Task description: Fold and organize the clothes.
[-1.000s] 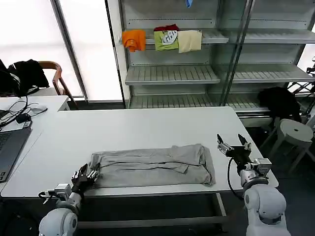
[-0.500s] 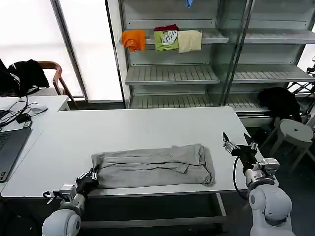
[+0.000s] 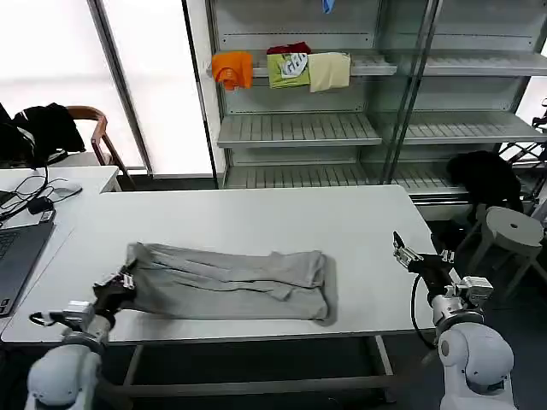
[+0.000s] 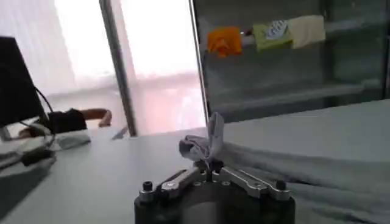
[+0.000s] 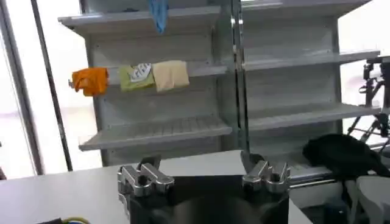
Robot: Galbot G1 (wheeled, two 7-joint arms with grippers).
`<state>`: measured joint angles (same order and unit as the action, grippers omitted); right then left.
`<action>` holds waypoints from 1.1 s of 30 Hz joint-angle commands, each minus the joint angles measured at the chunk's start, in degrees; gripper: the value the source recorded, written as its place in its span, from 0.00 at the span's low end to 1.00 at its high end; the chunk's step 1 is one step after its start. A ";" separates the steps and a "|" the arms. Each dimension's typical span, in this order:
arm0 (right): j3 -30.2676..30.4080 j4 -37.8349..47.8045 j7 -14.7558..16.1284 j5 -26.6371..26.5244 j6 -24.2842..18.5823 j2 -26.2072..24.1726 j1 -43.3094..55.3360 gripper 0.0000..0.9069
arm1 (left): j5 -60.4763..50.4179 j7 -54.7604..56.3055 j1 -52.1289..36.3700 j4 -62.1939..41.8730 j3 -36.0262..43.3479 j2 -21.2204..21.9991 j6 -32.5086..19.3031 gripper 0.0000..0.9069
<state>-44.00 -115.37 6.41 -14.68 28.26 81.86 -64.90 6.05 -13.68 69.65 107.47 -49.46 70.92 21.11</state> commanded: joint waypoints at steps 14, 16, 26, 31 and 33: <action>1.47 1.43 -0.27 0.16 -0.06 0.32 -0.89 1.00 | -8.01 -6.41 -5.85 7.82 0.80 -3.68 7.19 0.01; 1.44 1.38 -0.28 0.17 -0.07 0.34 -1.24 1.00 | -8.18 -4.73 -5.53 9.77 6.14 -0.85 9.88 0.01; 0.39 0.31 0.19 0.32 -0.40 0.30 -3.37 1.00 | -9.71 2.35 -6.11 10.82 24.13 4.42 12.08 0.01; -0.26 -0.46 2.94 0.92 -2.13 0.16 -4.52 1.00 | -10.89 2.41 -5.38 7.94 27.62 5.68 12.08 0.02; -0.32 -0.79 3.79 1.26 -2.59 0.35 -4.70 1.00 | -11.21 2.97 -5.45 6.68 28.59 6.52 12.08 0.01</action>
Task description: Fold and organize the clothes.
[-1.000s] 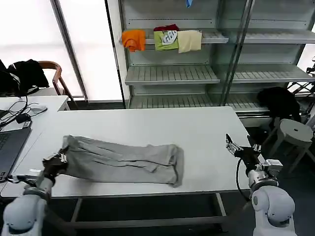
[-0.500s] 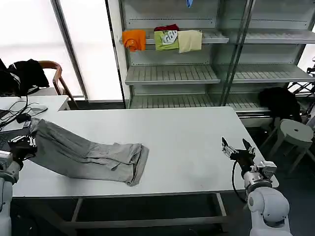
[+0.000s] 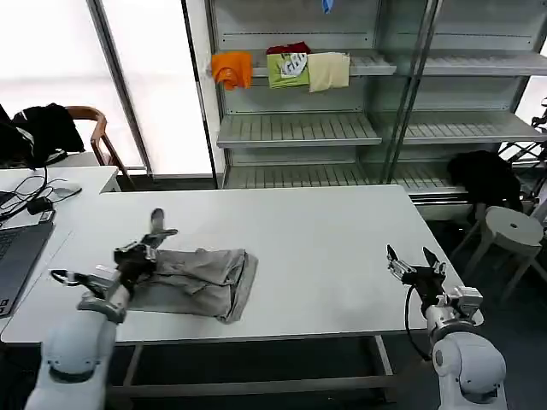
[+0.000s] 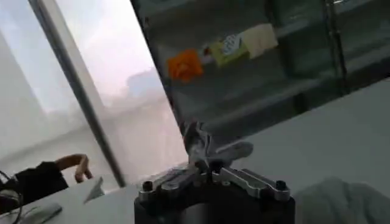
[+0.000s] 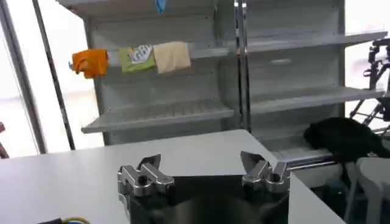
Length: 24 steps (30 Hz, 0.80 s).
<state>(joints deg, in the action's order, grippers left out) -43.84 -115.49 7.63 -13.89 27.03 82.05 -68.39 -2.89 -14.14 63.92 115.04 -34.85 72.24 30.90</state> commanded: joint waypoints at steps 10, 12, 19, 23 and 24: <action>0.19 -0.94 5.47 3.71 -4.22 0.79 -1.98 1.00 | -3.88 4.14 -0.63 -4.35 15.38 6.20 2.28 0.02; 0.17 -0.72 5.19 3.71 -4.09 0.70 -1.81 1.00 | -4.11 3.64 -0.25 -4.75 15.60 6.13 2.28 0.02; 0.16 0.41 4.01 3.72 -3.44 0.58 -1.13 1.00 | -4.20 3.07 0.60 -4.51 16.17 6.36 2.22 0.28; 0.32 0.88 3.95 3.69 -3.37 0.66 -0.97 1.00 | -4.69 3.54 0.46 -5.24 16.41 6.70 2.19 1.00; 0.32 0.95 4.04 3.70 -3.36 0.68 -0.98 1.00 | -4.65 3.64 0.43 -5.44 16.51 6.79 2.19 1.00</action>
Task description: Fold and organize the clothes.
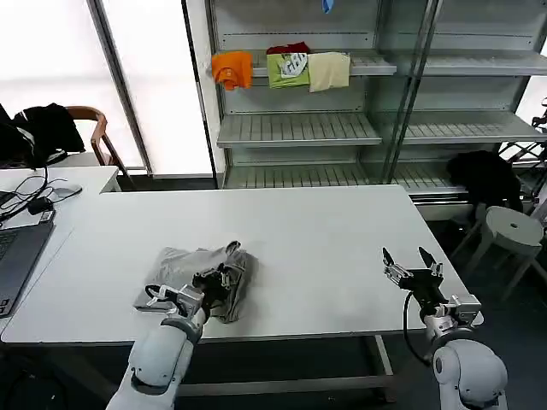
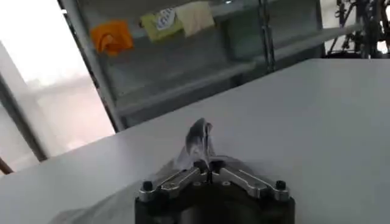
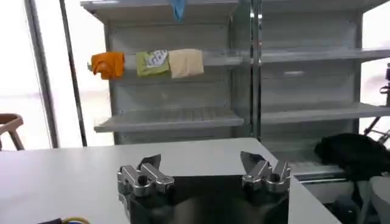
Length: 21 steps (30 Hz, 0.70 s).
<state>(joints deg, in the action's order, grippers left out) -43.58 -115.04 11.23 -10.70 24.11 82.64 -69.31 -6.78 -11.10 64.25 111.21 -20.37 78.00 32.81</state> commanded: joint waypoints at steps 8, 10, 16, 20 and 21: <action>0.30 1.90 0.05 0.86 -0.41 0.12 0.34 1.00 | 2.10 1.16 0.35 -2.37 3.78 1.76 0.33 1.00; 0.30 2.35 -0.05 0.93 -0.41 0.12 0.49 1.00 | 4.46 1.01 0.25 -2.69 3.89 1.96 0.35 1.00; 0.24 3.51 0.82 1.84 -1.00 -0.11 0.45 1.00 | 9.49 0.95 0.22 -4.17 3.69 2.41 0.43 1.00; 0.32 4.22 0.72 1.92 -1.06 0.01 0.73 1.00 | 13.33 1.01 0.20 -4.37 3.63 2.31 0.48 1.00; 0.41 4.33 0.67 1.92 -1.06 0.07 0.83 1.00 | 13.94 0.96 0.15 -4.60 3.60 2.29 0.46 1.00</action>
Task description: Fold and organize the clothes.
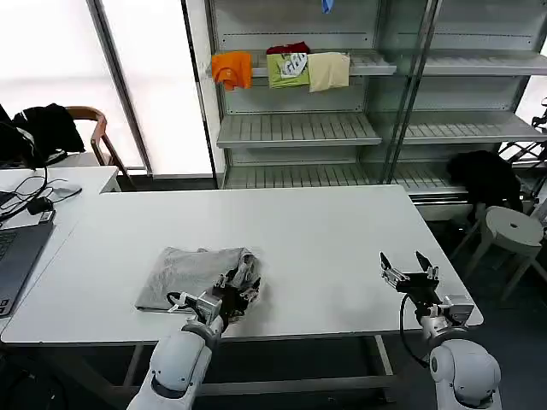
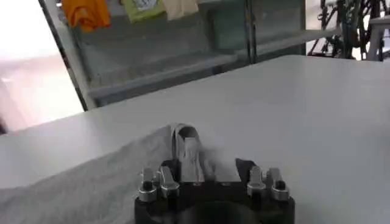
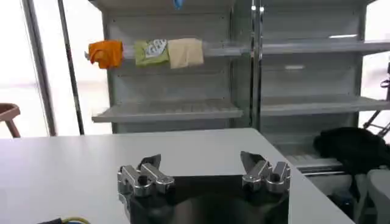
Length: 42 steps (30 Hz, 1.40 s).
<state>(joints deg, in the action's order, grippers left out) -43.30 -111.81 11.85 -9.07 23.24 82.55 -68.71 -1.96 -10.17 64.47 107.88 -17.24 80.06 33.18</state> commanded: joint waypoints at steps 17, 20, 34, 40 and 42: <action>0.43 1.53 -1.70 0.27 1.01 0.16 0.52 1.00 | 15.65 -2.27 0.99 0.76 -1.43 -0.02 -0.10 1.00; 0.24 1.31 -1.89 0.17 1.18 -0.12 0.45 1.00 | 19.97 -3.76 1.66 6.37 -5.30 -0.90 -0.15 1.00; 5.13 2.62 -2.69 -0.21 1.25 -2.35 2.75 1.00 | 22.72 -5.75 -0.71 -5.28 -29.16 -15.11 -10.73 1.00; 12.02 3.24 -7.11 -0.36 1.35 -2.22 5.19 1.00 | 17.86 -2.19 -1.18 -11.73 -26.60 -14.67 -14.99 1.00; 14.24 2.51 -9.27 1.12 2.38 -1.08 5.06 1.00 | 16.10 -1.26 -1.51 -13.17 -25.95 -14.02 -15.87 1.00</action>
<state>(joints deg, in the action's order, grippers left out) -37.37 -109.58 7.50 -9.09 24.78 80.61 -65.34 18.44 -14.03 63.64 105.78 -38.31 69.87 24.88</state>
